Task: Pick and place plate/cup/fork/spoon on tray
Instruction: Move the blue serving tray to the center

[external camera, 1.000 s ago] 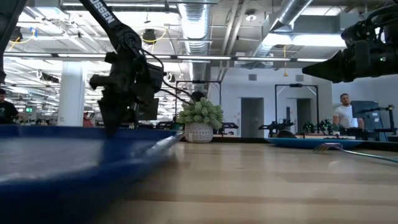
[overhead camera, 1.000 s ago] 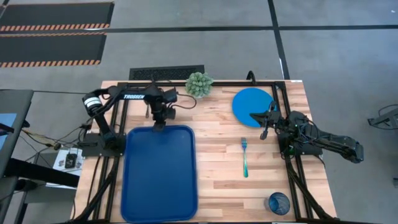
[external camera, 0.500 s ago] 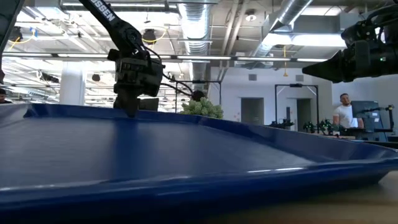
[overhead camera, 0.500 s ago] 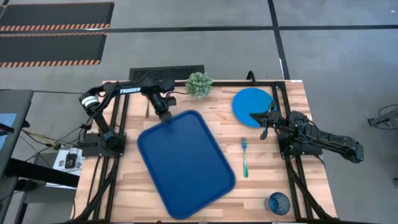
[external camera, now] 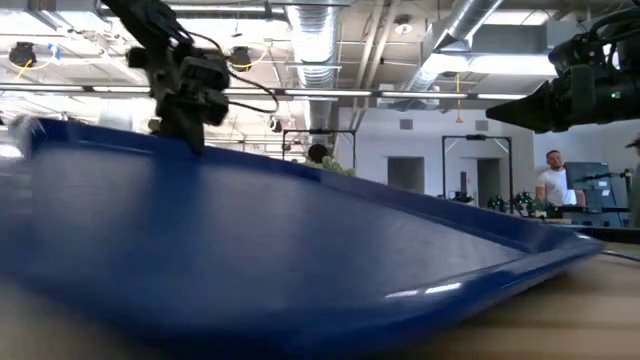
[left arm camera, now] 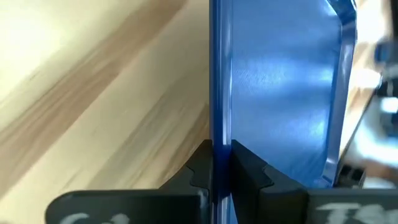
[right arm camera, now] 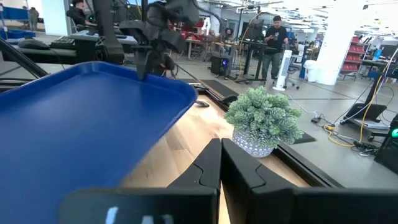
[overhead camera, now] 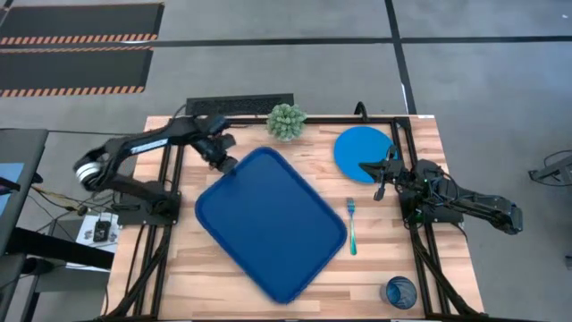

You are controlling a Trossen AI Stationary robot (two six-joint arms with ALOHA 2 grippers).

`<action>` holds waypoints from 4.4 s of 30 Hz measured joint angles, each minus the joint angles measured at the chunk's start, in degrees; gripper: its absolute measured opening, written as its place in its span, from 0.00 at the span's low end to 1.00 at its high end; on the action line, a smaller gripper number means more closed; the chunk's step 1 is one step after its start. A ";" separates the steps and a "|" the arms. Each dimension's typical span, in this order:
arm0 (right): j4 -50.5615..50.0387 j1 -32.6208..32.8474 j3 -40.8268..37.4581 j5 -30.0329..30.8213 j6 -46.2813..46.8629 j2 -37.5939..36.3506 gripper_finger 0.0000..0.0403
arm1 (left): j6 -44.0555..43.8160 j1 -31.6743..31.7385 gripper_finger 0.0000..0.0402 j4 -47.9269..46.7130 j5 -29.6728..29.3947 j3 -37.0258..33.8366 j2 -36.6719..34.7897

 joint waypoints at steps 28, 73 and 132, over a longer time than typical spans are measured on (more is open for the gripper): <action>0.00 -0.01 -0.01 0.00 -0.01 0.01 0.08 | -54.38 -29.18 0.03 0.44 -40.65 -12.17 -29.18; 0.00 0.00 0.00 0.00 0.01 -0.01 0.08 | -97.99 -60.98 0.04 14.34 -58.41 -25.86 -13.39; 0.00 0.01 0.00 0.00 0.00 -0.01 0.08 | -38.97 -61.11 0.00 21.54 -43.79 -19.47 -10.22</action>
